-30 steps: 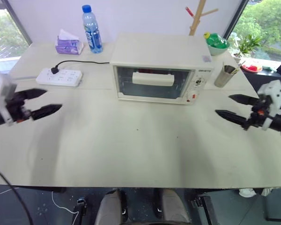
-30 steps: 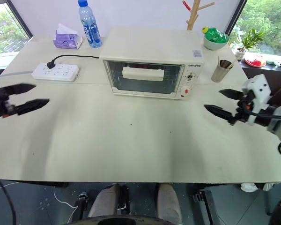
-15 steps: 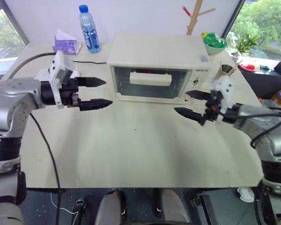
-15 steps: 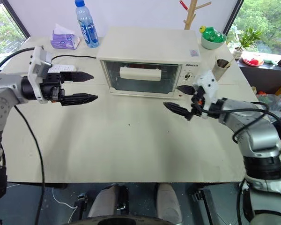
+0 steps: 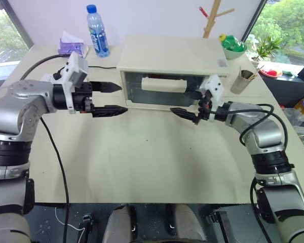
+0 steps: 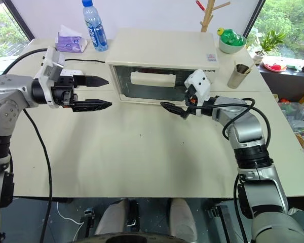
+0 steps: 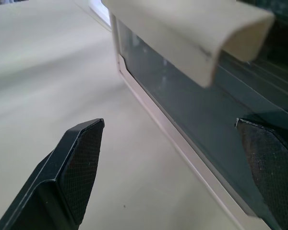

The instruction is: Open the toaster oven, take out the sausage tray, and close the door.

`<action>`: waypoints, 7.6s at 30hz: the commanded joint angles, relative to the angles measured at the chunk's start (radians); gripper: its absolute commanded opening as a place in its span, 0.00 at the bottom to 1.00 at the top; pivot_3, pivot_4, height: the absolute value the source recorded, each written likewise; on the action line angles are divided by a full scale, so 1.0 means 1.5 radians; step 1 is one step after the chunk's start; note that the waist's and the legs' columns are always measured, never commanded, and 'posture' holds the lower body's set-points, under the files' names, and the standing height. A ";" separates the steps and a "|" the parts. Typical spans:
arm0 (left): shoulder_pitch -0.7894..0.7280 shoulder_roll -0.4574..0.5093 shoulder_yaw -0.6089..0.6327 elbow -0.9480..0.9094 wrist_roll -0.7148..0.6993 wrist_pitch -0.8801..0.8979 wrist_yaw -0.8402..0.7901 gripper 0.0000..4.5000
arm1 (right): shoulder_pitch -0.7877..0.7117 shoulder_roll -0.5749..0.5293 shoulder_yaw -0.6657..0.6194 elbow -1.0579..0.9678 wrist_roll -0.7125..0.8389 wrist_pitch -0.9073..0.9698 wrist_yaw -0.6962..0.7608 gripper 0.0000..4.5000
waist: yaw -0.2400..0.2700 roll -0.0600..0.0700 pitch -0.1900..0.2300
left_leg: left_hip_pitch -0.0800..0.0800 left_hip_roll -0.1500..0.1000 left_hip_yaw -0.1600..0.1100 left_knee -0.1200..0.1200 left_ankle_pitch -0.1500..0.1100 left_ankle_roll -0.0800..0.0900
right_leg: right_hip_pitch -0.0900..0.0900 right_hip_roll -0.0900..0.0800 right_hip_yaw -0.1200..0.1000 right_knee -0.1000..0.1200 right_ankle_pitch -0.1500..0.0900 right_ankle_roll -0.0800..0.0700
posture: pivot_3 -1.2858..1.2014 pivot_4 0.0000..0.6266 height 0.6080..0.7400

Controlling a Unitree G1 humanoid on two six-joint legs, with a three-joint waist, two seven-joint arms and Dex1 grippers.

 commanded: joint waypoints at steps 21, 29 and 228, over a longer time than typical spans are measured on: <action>-0.029 -0.009 0.008 0.038 0.020 -0.028 -0.005 0.98 | 0.040 0.029 -0.014 -0.193 0.061 0.059 -0.008 1.00 | -0.002 0.000 0.000 | 0.000 0.000 0.000 0.000 0.001 -0.001 | -0.002 0.000 0.000 0.004 0.000 0.000 | 0.52 0.24 0.97; -0.091 -0.045 0.003 0.086 0.018 -0.022 -0.015 0.98 | 0.092 0.038 -0.012 -0.249 0.071 0.083 -0.033 1.00 | -0.002 0.000 0.000 | 0.000 0.000 0.000 0.000 0.001 -0.001 | -0.002 0.000 0.000 0.004 0.000 0.000 | 0.52 0.24 0.97; -0.134 -0.041 0.020 0.255 0.093 0.125 -0.157 1.00 | 0.242 -0.128 0.081 -0.206 -0.632 -0.503 -0.290 0.01 | -0.003 -0.002 0.000 | -0.001 0.000 -0.002 0.000 0.004 -0.006 | -0.002 0.000 -0.001 0.005 -0.001 0.002 | 0.52 0.24 0.97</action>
